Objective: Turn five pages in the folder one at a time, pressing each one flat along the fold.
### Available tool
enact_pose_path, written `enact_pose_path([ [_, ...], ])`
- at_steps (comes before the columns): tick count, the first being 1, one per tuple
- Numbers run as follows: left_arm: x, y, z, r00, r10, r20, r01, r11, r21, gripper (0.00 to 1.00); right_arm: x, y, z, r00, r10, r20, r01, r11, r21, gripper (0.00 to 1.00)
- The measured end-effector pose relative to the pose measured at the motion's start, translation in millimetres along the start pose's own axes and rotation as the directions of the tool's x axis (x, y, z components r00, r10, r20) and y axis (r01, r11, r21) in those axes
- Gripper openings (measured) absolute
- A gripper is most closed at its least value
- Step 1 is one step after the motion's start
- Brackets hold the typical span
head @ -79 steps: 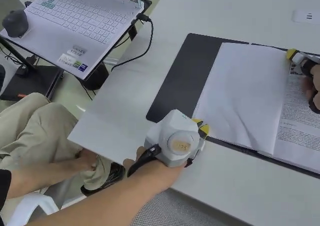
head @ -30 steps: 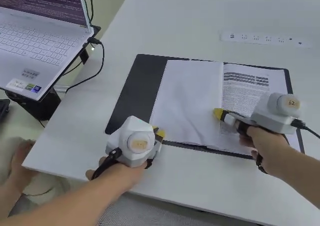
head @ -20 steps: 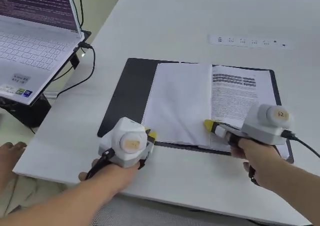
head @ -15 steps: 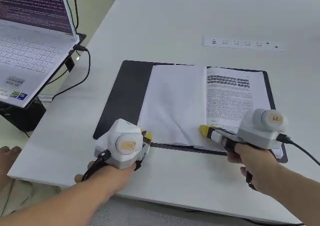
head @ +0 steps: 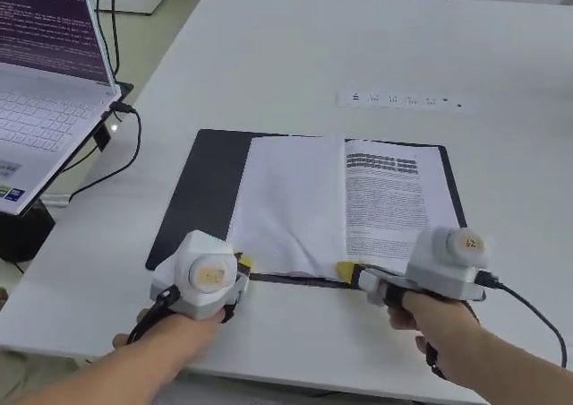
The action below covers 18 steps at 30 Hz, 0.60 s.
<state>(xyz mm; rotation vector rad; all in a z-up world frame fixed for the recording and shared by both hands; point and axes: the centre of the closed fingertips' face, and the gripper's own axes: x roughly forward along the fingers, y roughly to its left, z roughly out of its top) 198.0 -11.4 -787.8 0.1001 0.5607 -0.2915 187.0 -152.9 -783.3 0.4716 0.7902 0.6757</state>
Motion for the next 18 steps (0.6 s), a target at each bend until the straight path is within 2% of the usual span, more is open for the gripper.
enact_pose_path([
  [2, -0.2, 0.0, -0.1, 1.0000, 0.001, -0.002, -0.001, 1.000, 0.000, 0.05, -1.8, 1.9, -3.5, 0.9999, 0.001, -0.012, -0.001, 1.000, 0.014, 0.00],
  [4, -0.3, 0.2, -0.4, 1.0000, 0.002, -0.004, -0.002, 1.000, -0.002, 0.05, -6.6, 8.7, -15.0, 0.9978, 0.022, -0.063, -0.017, 0.997, 0.081, 0.00],
  [6, -0.4, 0.4, -0.3, 1.0000, 0.004, -0.006, -0.004, 1.000, -0.014, 0.05, -10.8, 13.5, -19.1, 0.9969, 0.036, -0.070, -0.030, 0.996, 0.084, 0.00],
  [8, -0.3, 1.3, 0.0, 0.9999, 0.006, -0.012, -0.007, 1.000, -0.023, 0.05, -17.7, 23.0, -23.0, 0.9950, 0.063, -0.077, -0.052, 0.989, 0.136, 0.00],
  [9, -0.2, 1.8, 0.1, 0.9999, 0.006, -0.013, -0.006, 0.999, -0.032, 0.04, -23.9, 27.4, -22.2, 0.9956, 0.064, -0.069, -0.055, 0.990, 0.128, 0.00],
  [11, 0.1, 3.7, -0.3, 0.9996, -0.007, -0.028, 0.004, 0.995, -0.098, 0.03, -31.5, 37.6, -20.8, 0.9943, 0.090, -0.056, -0.081, 0.984, 0.156, 0.00],
  [12, -0.5, 5.6, -0.6, 0.9989, -0.015, -0.045, 0.009, 0.991, -0.136, 0.02, -35.7, 40.3, -20.4, 0.9942, 0.092, -0.056, -0.082, 0.984, 0.158, 0.00],
  [15, -4.9, 12.2, -3.4, 0.9937, -0.024, -0.110, 0.002, 0.982, -0.190, 0.00, -53.6, 51.0, -15.1, 0.9957, 0.080, -0.046, -0.072, 0.985, 0.159, 0.00],
  [17, -9.9, 11.9, -6.6, 0.9863, -0.038, -0.161, -0.003, 0.969, -0.246, 0.00, -63.0, 58.2, -9.0, 0.9951, 0.096, -0.022, -0.091, 0.983, 0.161, 0.00],
  [18, -14.0, 10.4, -7.5, 0.9800, -0.059, -0.190, 0.004, 0.961, -0.277, 0.00, -71.1, 62.9, -6.6, 0.9952, 0.096, -0.020, -0.092, 0.984, 0.155, 0.00],
])
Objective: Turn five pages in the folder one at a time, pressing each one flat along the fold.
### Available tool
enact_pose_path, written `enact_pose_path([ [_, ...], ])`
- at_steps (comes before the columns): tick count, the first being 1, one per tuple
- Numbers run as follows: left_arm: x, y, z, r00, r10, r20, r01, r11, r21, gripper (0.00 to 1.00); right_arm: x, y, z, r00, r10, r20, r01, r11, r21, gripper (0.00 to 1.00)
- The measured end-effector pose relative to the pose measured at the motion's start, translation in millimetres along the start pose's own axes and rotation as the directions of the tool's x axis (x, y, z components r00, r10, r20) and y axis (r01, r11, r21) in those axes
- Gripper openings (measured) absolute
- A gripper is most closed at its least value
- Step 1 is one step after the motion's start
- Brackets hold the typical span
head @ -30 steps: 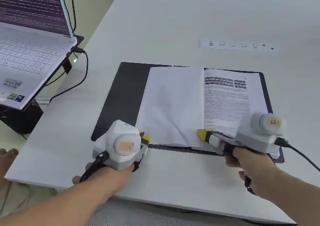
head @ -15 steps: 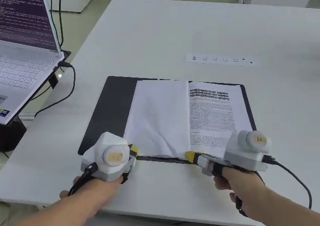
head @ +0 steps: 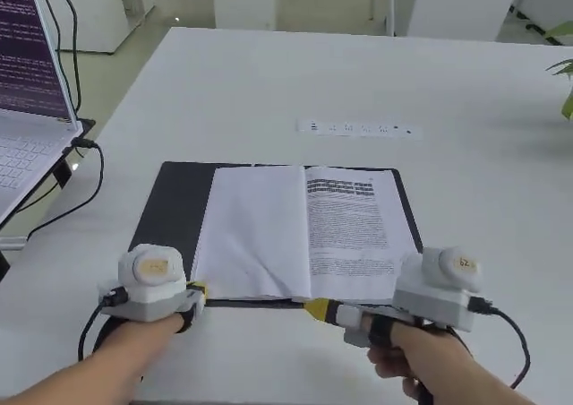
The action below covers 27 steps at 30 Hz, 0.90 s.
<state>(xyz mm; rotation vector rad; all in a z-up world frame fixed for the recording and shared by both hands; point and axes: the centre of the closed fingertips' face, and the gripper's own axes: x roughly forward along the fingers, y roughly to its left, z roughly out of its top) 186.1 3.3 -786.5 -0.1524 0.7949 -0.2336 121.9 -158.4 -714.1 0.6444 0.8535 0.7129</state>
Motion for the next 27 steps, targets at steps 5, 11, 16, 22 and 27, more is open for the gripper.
enact_pose_path([
  [5, -31.6, -17.6, 23.8, 0.9954, -0.063, 0.072, 0.058, 0.996, 0.069, 0.00, -36.8, 6.6, 17.9, 0.9956, -0.035, 0.087, 0.046, 0.991, -0.126, 0.00],
  [11, -74.4, -30.4, 47.2, 0.9790, -0.098, 0.179, 0.076, 0.989, 0.125, 0.05, -92.4, -10.0, 53.0, 0.9548, -0.150, 0.257, 0.205, 0.957, -0.204, 0.13],
  [16, -108.6, -37.1, 52.3, 0.9675, -0.098, 0.233, 0.074, 0.991, 0.107, 0.44, -128.4, -27.0, 76.4, 0.9071, -0.220, 0.359, 0.312, 0.923, -0.223, 0.44],
  [22, -128.6, -40.6, 52.1, 0.9573, -0.082, 0.277, 0.039, 0.987, 0.157, 0.67, -149.7, -39.7, 84.3, 0.8611, -0.282, 0.423, 0.406, 0.883, -0.237, 0.72],
  [27, -135.1, -39.3, 47.8, 0.9520, -0.056, 0.301, 0.000, 0.983, 0.181, 0.90, -154.1, -46.8, 80.5, 0.8378, -0.294, 0.460, 0.443, 0.859, -0.257, 0.92],
])
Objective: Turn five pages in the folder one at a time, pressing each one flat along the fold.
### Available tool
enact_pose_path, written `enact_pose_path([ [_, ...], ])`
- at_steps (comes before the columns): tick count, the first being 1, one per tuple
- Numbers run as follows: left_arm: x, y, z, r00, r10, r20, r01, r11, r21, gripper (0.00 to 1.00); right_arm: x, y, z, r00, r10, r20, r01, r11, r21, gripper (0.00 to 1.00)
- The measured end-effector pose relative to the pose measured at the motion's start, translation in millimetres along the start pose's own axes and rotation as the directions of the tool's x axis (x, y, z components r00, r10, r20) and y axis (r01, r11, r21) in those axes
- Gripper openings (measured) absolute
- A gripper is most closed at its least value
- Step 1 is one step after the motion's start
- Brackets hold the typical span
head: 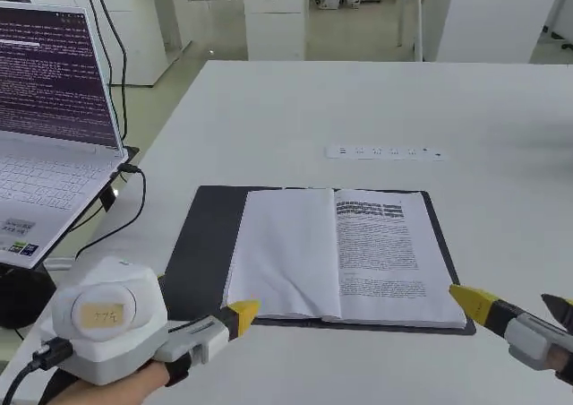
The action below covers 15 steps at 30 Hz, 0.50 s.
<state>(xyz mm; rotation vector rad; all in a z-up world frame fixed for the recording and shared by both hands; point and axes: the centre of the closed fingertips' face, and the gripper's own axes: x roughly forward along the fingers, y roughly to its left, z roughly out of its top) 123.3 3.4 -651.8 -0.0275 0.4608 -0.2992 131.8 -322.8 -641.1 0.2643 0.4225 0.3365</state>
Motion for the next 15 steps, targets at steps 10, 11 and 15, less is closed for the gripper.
enact_pose_path([
  [10, -10.3, 11.2, -8.8, 0.9989, 0.043, -0.017, -0.042, 0.999, 0.015, 0.99, -5.3, -17.8, -7.6, 0.9987, -0.042, 0.028, 0.043, 0.998, -0.042, 1.00],
  [11, -11.1, 12.7, -9.3, 0.9987, 0.049, -0.015, -0.048, 0.999, 0.012, 0.99, -6.1, -19.8, -7.1, 0.9984, -0.046, 0.032, 0.047, 0.999, -0.026, 1.00],
  [15, -13.7, 12.7, -9.2, 0.9981, 0.060, -0.011, -0.060, 0.998, -0.001, 0.99, -7.2, -29.3, -8.7, 0.9960, -0.077, 0.045, 0.077, 0.997, 0.010, 1.00],
])
